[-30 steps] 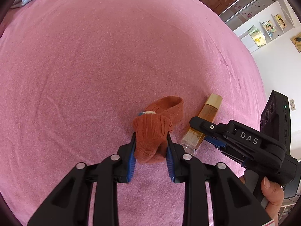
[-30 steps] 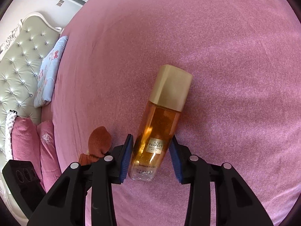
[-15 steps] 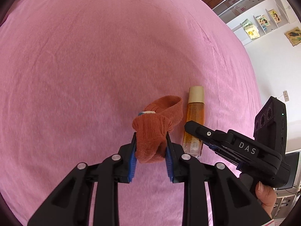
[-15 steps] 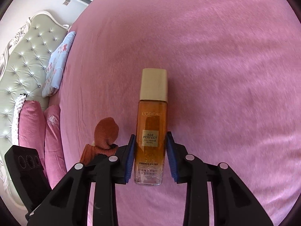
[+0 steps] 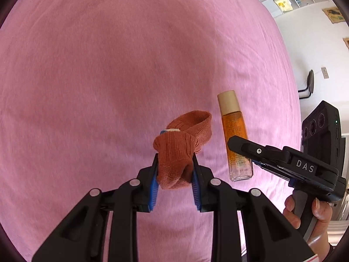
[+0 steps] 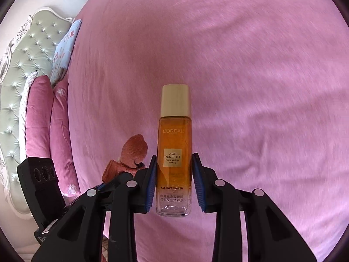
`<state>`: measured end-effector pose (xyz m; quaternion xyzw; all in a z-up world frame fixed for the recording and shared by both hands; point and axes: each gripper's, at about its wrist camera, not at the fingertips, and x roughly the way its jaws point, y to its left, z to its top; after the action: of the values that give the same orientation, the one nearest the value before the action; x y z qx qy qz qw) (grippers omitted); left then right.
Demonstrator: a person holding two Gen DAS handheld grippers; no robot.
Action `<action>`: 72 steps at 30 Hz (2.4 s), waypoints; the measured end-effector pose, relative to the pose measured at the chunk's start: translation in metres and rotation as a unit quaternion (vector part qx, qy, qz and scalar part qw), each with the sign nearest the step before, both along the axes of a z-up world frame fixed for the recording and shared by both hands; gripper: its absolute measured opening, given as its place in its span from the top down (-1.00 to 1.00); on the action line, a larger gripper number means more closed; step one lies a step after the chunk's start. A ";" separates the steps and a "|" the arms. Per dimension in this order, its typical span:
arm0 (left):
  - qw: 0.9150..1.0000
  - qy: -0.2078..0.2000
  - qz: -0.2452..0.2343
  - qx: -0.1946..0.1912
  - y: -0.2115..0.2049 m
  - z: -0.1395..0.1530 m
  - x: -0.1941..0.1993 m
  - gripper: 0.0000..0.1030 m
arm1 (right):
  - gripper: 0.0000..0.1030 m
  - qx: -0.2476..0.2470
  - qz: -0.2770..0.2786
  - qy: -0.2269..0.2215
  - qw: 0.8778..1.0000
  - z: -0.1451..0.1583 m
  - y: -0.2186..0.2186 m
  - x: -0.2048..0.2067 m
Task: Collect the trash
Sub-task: 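Carry the orange sock and L'Oreal bottle with both tools over the yellow bin, then open the left tool over the bin while the right tool releases the bottle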
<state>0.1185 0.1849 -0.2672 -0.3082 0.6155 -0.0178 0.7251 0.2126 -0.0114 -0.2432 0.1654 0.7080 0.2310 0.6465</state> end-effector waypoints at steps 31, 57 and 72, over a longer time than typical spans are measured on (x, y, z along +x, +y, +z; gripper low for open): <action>0.935 0.033 -0.353 -0.014 -0.441 0.065 -0.181 0.50 | 0.40 -0.047 -0.333 -0.007 0.942 0.089 -0.441 -0.336; 0.763 0.133 -0.629 0.065 -0.669 -0.064 -0.319 -0.38 | 0.12 -0.071 -0.526 0.110 0.840 -0.004 -0.591 -0.554; 0.765 0.107 -0.631 0.067 -0.673 -0.042 -0.312 -0.40 | 0.18 -0.056 -0.520 0.099 0.847 0.010 -0.596 -0.545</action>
<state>-0.1939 -0.4879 -0.3090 0.1996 0.7441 -0.3970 0.4989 -0.3320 -0.6076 -0.2329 0.4944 0.5904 -0.1968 0.6068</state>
